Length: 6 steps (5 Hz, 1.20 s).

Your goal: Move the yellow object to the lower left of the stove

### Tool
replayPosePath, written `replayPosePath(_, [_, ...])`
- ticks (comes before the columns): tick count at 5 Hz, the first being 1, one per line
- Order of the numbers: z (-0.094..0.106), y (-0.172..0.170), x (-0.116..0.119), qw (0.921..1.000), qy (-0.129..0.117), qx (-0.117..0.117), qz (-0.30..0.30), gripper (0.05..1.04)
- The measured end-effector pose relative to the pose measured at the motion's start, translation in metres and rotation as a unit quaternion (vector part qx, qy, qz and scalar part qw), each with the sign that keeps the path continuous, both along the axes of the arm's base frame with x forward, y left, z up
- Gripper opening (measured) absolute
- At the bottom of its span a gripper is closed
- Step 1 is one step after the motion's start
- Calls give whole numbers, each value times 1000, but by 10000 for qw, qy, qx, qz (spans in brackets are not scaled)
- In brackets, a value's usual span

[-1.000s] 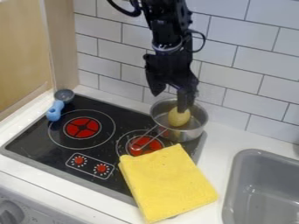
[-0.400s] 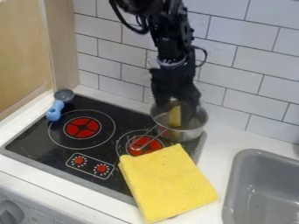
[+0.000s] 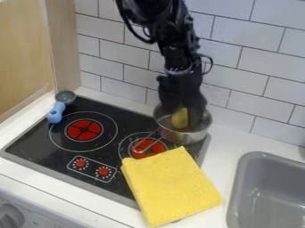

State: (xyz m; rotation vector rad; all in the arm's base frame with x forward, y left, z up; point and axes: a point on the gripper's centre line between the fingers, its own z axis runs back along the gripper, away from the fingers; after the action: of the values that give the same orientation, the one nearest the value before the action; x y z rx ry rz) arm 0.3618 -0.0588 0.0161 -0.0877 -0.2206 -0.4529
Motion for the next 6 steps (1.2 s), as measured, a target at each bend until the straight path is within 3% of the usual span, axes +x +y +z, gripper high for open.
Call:
replayPosePath(2, [-2, 2, 4, 10000, 2, 26, 31, 969])
replayPosePath(3, [-8, 2, 2, 9999, 81, 31, 53, 845])
replayPosePath(4, [-8, 3, 3, 9999, 58, 44, 115, 601])
replayPosePath(6, [-7, 3, 4, 9999, 56, 55, 104, 599])
